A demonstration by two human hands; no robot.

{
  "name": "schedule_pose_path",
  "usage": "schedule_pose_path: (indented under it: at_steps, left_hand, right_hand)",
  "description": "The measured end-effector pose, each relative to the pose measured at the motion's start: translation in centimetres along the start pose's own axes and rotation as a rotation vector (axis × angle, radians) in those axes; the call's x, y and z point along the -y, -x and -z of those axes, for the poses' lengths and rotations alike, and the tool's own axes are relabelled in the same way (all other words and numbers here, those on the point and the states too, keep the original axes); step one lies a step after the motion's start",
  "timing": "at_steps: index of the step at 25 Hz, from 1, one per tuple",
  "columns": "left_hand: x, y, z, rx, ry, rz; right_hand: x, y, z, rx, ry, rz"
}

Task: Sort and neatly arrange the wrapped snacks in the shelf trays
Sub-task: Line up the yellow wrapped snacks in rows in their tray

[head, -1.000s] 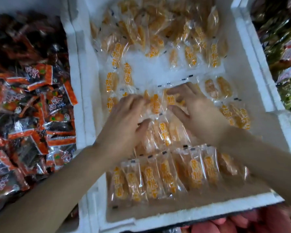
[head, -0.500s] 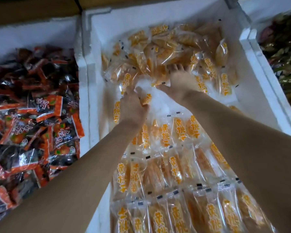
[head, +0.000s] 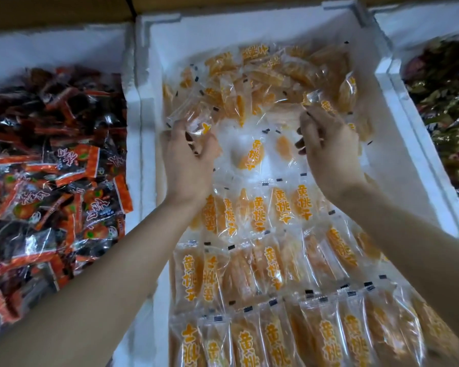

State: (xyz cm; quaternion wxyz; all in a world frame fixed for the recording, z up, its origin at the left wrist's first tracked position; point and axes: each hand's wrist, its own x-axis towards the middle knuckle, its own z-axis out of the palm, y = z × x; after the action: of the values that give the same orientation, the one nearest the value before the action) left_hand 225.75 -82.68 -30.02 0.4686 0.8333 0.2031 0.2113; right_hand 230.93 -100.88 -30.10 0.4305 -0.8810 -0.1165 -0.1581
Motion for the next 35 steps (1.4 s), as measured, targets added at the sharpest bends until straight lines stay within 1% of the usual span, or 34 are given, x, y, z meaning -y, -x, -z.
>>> schedule_pose_path:
  at_steps: [1, 3, 4, 5, 6, 7, 8, 10, 11, 12, 13, 15, 16, 17, 19, 20, 22, 24, 26, 29, 32, 33, 34, 35]
  left_hand:
    - [-0.4, 0.2, 0.1, 0.017, 0.114, 0.068]
    - [-1.4, 1.3, -0.3, 0.111, 0.416, 0.333]
    - [-2.0, 2.0, -0.6, 0.175, 0.536, 0.481]
    - [-2.4, 2.8, -0.7, 0.242, 0.625, 0.584]
    - [-2.7, 3.4, -0.6, 0.299, 0.684, 0.635]
    - [-2.7, 3.8, -0.3, 0.342, 0.710, 0.633]
    - [-2.5, 4.2, 0.2, 0.370, 0.703, 0.600]
    - [-1.4, 4.3, 1.5, 0.378, 0.612, 0.481]
    - [-0.8, 4.2, 2.1, 0.365, 0.554, 0.445]
    - [-0.3, 4.1, 2.7, 0.351, 0.500, 0.432]
    - [0.1, 4.1, 3.1, 0.346, 0.464, 0.428]
    - [0.5, 4.3, 3.6, 0.362, 0.419, 0.402]
    - [0.6, 4.3, 3.7, 0.365, 0.394, 0.376]
    - [0.7, 4.4, 3.8, 0.357, 0.365, 0.352]
    - [0.9, 4.5, 3.8, 0.327, 0.324, 0.315]
    - [1.1, 4.4, 3.9, 0.319, 0.307, 0.295]
    - [1.2, 4.1, 4.0, 0.324, 0.301, 0.283]
    - [1.5, 3.8, 4.2, 0.350, 0.331, 0.287]
    - [1.7, 3.8, 4.3, 0.362, 0.345, 0.278]
    - [2.4, 4.2, 4.6, 0.327, 0.349, 0.269]
    - [2.9, 4.5, 5.1, 0.281, 0.343, 0.273]
    - [3.0, 4.5, 5.5, 0.270, 0.335, 0.274]
    - [2.9, 4.7, 5.9, 0.256, 0.332, 0.272]
    - [2.7, 5.1, 6.4, 0.242, 0.340, 0.258]
  right_hand:
    - [0.6, 1.1, 0.6, -0.009, -0.018, 0.034]
    - [2.2, 3.7, 0.8, 0.061, -0.040, 0.124]
    - [3.0, 5.1, 0.5, 0.110, -0.006, 0.191]
    - [3.5, 6.3, 0.1, 0.153, 0.088, 0.267]
    - [3.8, 7.2, -0.2, 0.185, 0.197, 0.339]
    - [3.7, 7.8, -0.3, 0.220, 0.270, 0.400]
    - [3.4, 8.0, -0.2, 0.267, 0.287, 0.454]
    - [2.8, 7.7, 0.2, 0.330, 0.216, 0.545]
    - [2.6, 7.2, 0.4, 0.334, 0.194, 0.545]
    - [2.3, 6.5, 0.3, 0.330, 0.207, 0.501]
    - [2.1, 5.4, 0.0, 0.336, 0.249, 0.407]
    - [1.4, 2.8, -1.4, 0.391, 0.332, 0.158]
    - [1.1, 1.6, -2.3, 0.444, 0.367, 0.061]
    - [0.9, 0.7, -3.1, 0.500, 0.403, 0.014]
    - [0.9, -0.5, -4.7, 0.573, 0.496, 0.040]
    - [1.0, -0.8, -5.4, 0.592, 0.527, 0.047]
    - [1.3, -1.4, -6.2, 0.604, 0.524, -0.018]
    - [1.4, -2.0, -6.2, 0.589, 0.453, -0.143]
    - [1.6, -2.3, -5.4, 0.556, 0.380, -0.197]
    - [2.4, -2.0, -3.3, 0.421, 0.252, -0.138]
    - [3.5, -0.8, -0.2, 0.189, 0.218, -0.003]
    - [3.9, -0.2, 0.8, 0.127, 0.171, 0.015]
    - [4.4, 0.5, 1.6, 0.105, 0.092, 0.012]
    - [4.8, 1.2, 2.0, 0.137, -0.002, -0.004]
